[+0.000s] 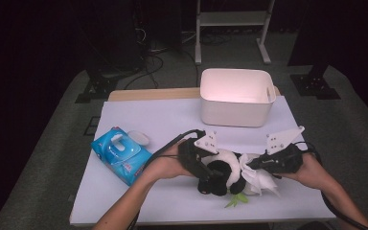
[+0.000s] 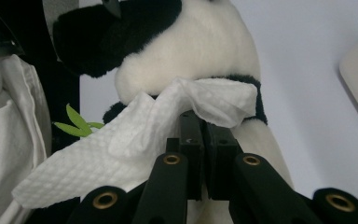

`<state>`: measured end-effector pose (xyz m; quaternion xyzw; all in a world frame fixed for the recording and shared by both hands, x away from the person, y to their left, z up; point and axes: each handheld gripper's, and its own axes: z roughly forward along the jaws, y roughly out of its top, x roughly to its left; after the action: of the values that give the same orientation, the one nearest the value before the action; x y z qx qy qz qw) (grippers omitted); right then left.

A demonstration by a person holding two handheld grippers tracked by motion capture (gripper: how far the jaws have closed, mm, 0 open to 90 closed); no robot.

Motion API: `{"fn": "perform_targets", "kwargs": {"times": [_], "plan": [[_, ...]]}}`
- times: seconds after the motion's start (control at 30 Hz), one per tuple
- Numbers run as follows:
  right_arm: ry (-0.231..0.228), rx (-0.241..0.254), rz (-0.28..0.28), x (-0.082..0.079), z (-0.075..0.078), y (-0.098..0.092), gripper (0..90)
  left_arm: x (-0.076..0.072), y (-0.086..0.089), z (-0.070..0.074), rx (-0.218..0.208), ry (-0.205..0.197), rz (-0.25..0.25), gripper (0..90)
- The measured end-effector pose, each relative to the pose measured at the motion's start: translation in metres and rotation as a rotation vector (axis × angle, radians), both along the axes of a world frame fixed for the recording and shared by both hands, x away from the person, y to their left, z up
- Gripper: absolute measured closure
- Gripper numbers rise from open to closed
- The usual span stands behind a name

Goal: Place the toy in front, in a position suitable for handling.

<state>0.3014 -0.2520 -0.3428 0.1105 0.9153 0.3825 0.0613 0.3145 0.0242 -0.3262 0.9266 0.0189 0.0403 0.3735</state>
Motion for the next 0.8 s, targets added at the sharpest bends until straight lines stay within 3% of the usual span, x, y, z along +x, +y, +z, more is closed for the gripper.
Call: {"fn": "perform_targets", "kwargs": {"times": [0.17, 0.3, 0.5, 0.63, 0.8], "plan": [[0.007, 0.004, 0.000, 0.000, 0.000, -0.002, 86.4, 0.001, 0.010, 0.004, 0.009, -0.004, 0.017, 31.6], [0.009, 0.001, 0.004, 0.001, 0.000, -0.001, 86.4, 0.002, 0.010, -0.002, 0.000, 0.029, 0.010, 30.9], [-0.012, 0.003, 0.005, 0.002, 0.004, 0.005, 86.3, 0.003, 0.005, -0.015, -0.038, 0.045, 0.031, 31.9], [-0.033, -0.027, 0.032, 0.001, 0.004, 0.022, 86.3, 0.001, 0.001, -0.016, -0.025, 0.027, 0.039, 32.1], [-0.042, 0.007, 0.055, 0.003, 0.012, 0.030, 86.3, 0.000, -0.003, -0.016, -0.026, 0.016, 0.030, 32.4]]}}
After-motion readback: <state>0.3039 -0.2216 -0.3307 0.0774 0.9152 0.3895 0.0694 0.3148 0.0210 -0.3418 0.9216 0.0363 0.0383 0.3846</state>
